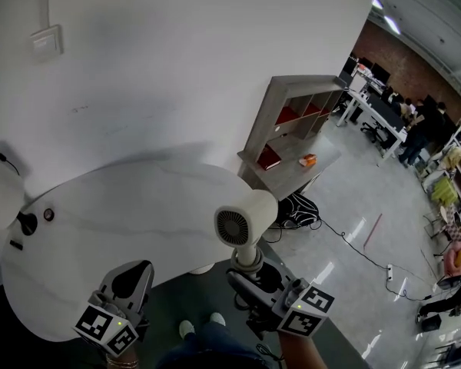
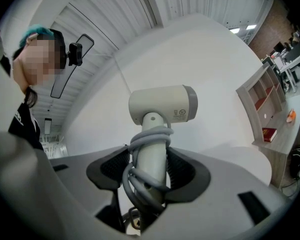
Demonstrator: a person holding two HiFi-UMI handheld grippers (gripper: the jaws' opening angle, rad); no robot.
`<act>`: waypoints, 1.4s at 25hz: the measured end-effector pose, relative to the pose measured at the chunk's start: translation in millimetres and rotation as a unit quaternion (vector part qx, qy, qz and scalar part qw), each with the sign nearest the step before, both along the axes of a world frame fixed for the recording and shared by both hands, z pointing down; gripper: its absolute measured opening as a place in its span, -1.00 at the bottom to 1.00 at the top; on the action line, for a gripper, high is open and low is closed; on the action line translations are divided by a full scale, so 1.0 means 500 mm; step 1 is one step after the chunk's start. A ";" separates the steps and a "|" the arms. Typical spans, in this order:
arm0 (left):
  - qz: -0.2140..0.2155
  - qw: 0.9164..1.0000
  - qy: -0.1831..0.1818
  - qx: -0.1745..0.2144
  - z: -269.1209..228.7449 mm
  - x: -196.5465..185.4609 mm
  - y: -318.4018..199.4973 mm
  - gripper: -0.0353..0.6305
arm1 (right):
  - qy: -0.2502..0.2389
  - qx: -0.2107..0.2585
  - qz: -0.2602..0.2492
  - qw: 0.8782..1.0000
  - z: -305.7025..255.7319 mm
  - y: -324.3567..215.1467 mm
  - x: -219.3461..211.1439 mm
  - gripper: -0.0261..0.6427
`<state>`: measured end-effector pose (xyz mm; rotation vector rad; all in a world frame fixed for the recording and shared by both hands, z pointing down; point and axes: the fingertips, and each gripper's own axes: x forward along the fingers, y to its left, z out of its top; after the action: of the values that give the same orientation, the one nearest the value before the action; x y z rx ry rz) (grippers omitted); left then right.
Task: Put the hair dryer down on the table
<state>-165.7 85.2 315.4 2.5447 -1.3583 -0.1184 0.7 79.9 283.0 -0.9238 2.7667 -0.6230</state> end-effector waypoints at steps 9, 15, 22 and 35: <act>-0.007 1.000 0.010 -0.006 0.017 -0.007 0.000 -0.86 | -0.003 -0.018 -0.009 1.000 0.025 -0.008 -0.007 -0.19; -0.015 1.000 0.011 -0.014 0.027 0.010 -0.028 -0.86 | -0.002 -0.021 -0.016 1.000 0.033 -0.046 0.010 -0.20; -0.032 0.999 0.015 -0.015 0.025 0.032 -0.106 -0.86 | 0.005 -0.023 -0.038 0.999 0.034 -0.127 0.018 -0.19; -0.049 0.999 0.014 -0.018 0.018 0.088 -0.279 -0.86 | 0.006 -0.037 -0.077 0.996 0.040 -0.305 0.049 -0.19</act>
<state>-121.6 -54.4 324.5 2.4387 -1.4619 -0.1459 25.0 -72.8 303.1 -0.7338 2.8630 -0.7512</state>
